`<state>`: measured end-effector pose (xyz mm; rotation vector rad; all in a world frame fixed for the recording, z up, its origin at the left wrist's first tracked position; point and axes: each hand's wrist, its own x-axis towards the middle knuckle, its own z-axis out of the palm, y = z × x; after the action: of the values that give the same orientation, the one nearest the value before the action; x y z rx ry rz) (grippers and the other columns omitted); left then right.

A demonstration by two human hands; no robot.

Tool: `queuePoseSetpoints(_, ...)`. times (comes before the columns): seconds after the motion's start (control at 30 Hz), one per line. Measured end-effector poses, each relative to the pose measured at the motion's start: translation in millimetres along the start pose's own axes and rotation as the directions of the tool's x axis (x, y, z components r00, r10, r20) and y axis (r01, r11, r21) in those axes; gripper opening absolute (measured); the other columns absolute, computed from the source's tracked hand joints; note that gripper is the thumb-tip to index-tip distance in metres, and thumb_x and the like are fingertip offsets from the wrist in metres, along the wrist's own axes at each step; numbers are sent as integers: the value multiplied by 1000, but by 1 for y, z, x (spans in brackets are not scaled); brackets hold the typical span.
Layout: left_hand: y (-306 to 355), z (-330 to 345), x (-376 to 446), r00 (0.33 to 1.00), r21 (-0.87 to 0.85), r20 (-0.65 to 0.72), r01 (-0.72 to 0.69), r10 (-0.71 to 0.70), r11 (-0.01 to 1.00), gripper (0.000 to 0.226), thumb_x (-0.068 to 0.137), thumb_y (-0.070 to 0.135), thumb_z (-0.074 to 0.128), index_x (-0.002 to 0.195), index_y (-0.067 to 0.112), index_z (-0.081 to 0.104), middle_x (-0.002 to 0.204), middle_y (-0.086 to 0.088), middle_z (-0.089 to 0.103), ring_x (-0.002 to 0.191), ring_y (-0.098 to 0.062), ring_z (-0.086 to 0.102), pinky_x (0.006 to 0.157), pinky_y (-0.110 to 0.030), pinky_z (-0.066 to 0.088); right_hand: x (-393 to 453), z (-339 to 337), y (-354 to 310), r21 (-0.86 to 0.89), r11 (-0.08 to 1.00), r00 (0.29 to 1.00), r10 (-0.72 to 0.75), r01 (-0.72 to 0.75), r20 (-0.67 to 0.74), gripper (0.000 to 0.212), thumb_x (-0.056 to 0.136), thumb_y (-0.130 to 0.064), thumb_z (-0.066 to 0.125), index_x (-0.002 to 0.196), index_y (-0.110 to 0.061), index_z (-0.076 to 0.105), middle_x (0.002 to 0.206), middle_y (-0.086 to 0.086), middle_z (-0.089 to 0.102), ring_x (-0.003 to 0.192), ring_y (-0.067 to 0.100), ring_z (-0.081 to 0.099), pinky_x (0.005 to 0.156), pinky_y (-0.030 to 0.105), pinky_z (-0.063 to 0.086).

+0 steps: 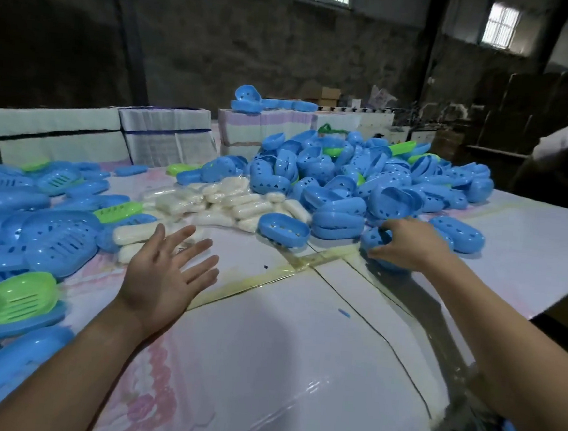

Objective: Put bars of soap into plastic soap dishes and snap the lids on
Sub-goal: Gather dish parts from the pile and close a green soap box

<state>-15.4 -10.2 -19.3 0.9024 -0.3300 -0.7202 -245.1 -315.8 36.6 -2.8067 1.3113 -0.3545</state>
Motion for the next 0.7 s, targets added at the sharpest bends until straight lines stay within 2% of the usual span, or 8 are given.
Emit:
queuePoseSetpoints(0.07,0,1,0,1000,0,6,3,-3,1000,54,99,58,46,132,19,62,126,-14,71,118,-41,64,94,-52,50,6,3,15,-14,997,997,81,-81,-16,42,76,-56,67,102,-24,60,115,11,57,107,33,52,87,41,48)
queuePoseSetpoints(0.17,0,1,0,1000,-4,10,7,-7,1000,55,99,58,46,133,19,62,126,-14,70,117,-40,65,93,-51,50,14,8,29,-83,986,988,143,-148,-58,39,80,-55,63,104,-25,60,122,12,53,117,37,44,94,46,45)
queuePoseSetpoints(0.33,1,0,0,1000,-12,20,20,-20,1000,54,99,58,45,133,19,61,126,-14,71,117,-40,65,93,-51,49,25,15,49,-182,945,958,246,-271,-144,42,88,-45,59,125,-24,59,136,12,44,130,37,34,100,49,37)
queuePoseSetpoints(0.47,0,-1,0,999,-13,34,32,-31,999,54,98,57,46,133,18,62,127,-14,70,116,-40,67,93,-52,49,35,11,56,-145,931,937,314,-335,-151,41,88,-30,59,129,-25,57,136,12,44,132,39,30,105,54,32)
queuePoseSetpoints(0.57,1,0,1,998,-6,46,35,-35,999,55,98,58,46,133,18,62,127,-15,70,115,-39,67,95,-52,48,38,13,43,-35,955,941,286,-296,-180,45,85,-29,58,130,-26,55,133,12,45,129,38,33,102,53,34)
queuePoseSetpoints(0.7,1,2,0,998,2,51,38,-38,999,56,98,59,45,132,18,63,128,-14,70,113,-37,69,96,-51,48,36,14,-2,85,991,953,126,-107,-274,42,85,-35,59,126,-26,59,125,10,52,118,35,41,90,42,41)
